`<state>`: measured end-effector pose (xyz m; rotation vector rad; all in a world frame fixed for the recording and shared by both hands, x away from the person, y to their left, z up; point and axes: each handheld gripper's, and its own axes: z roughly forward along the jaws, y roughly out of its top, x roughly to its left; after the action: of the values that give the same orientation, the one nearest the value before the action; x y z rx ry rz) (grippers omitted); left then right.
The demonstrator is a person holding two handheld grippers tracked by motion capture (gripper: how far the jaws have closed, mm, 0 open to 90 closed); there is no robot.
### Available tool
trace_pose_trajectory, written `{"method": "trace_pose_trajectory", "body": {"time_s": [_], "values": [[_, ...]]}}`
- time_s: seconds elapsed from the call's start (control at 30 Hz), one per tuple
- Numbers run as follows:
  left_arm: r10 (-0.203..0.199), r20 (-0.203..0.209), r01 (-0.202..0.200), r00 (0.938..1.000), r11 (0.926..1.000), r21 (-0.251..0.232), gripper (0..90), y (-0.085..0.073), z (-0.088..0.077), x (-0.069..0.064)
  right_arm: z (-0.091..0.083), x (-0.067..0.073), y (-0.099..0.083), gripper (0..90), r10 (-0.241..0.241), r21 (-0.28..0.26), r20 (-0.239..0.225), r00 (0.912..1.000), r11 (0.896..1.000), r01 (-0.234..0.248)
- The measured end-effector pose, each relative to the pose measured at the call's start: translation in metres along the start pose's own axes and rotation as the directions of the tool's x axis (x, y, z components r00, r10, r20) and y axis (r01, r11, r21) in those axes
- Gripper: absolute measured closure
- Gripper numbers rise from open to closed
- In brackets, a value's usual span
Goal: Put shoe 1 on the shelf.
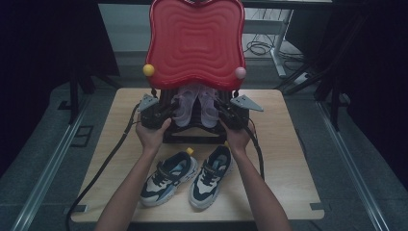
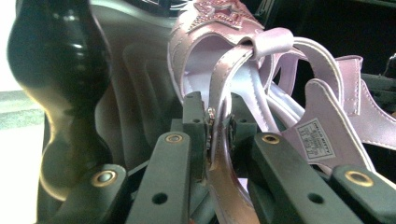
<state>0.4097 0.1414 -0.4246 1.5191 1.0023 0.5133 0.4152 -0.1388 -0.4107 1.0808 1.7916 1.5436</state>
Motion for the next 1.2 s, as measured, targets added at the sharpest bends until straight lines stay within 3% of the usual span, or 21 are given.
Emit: {"method": "trace_pose_trajectory", "body": {"time_s": [0.37, 0.6, 0.77, 1.03, 1.2], "values": [[0.014, -0.020, -0.014, 0.9997, 0.9999, -0.003, 81.0, -0.005, 0.006, -0.003, 0.005, 0.004, -0.002, 84.2, -0.020, 0.001, 0.024, 0.9995, 1.000, 0.020], [0.034, -0.039, -0.034, 0.9986, 0.9994, -0.002, 80.8, -0.008, 0.013, -0.005, 0.011, 0.009, -0.004, 84.1, -0.075, -0.005, 0.062, 0.9953, 0.997, 0.075], [0.057, -0.060, -0.057, 0.9966, 0.9983, -0.003, 80.5, -0.008, 0.019, -0.007, 0.015, 0.010, -0.005, 84.2, -0.085, -0.005, 0.078, 0.9934, 0.996, 0.085], [0.088, -0.092, -0.089, 0.9919, 0.9960, -0.008, 79.9, -0.011, 0.024, -0.007, 0.022, 0.013, -0.006, 84.3, -0.154, 0.001, 0.121, 0.9806, 0.988, 0.155], [0.096, -0.101, -0.095, 0.9903, 0.9954, 0.012, 78.5, -0.017, 0.026, -0.005, 0.028, 0.018, -0.012, 82.0, -0.225, 0.048, 0.140, 0.9642, 0.974, 0.220]]}}
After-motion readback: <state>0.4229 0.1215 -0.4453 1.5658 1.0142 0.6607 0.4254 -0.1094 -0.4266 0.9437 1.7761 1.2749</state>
